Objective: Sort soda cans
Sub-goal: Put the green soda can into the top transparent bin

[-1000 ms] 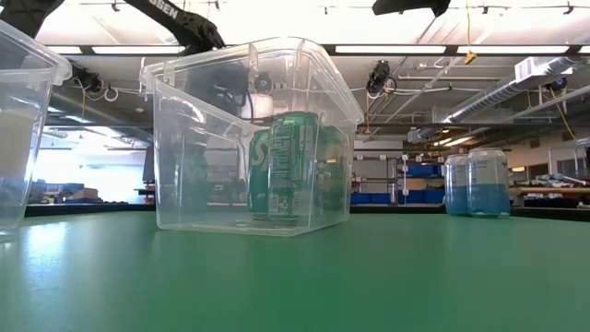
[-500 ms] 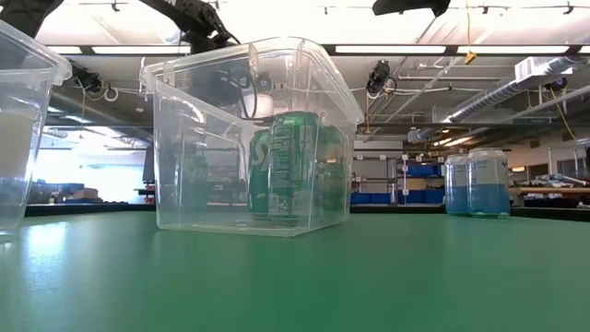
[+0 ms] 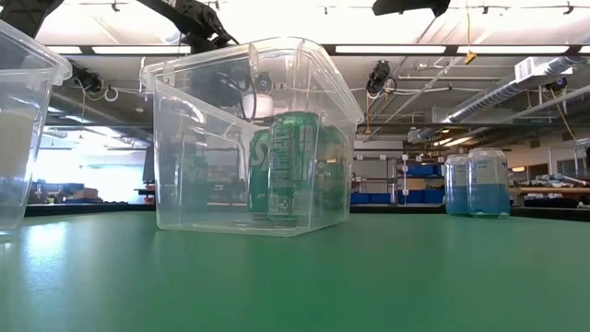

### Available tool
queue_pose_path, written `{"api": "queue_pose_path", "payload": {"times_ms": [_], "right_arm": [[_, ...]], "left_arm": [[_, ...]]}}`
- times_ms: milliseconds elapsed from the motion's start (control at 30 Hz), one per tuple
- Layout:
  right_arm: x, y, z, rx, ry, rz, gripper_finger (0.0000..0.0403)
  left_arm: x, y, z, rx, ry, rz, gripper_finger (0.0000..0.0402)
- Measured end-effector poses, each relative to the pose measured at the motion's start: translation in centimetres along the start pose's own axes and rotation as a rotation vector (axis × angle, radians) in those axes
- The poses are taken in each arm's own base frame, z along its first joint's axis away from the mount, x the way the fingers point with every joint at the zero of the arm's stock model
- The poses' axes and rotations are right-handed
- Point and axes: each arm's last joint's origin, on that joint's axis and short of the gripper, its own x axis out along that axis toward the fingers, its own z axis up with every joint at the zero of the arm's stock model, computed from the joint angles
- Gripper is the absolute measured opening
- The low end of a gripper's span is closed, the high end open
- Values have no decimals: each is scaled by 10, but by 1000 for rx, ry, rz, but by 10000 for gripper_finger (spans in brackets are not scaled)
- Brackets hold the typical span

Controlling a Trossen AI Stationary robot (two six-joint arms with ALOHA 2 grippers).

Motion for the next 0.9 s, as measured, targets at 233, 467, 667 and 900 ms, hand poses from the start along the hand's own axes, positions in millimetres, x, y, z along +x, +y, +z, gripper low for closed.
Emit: {"api": "queue_pose_path", "payload": {"times_ms": [233,467,667,900], "right_arm": [[0,1,0,-8,4,26,33],[0,1,0,-9,4,35,49],[0,1,0,-20,5,35,59],[0,1,0,-18,5,35,64]], "left_arm": [[0,4,1,-11,-4,54,291],[5,27,-5,-86,12,8,319],[7,42,-8,-168,-5,-111,319],[9,47,-8,-187,-18,-137,319]]}}
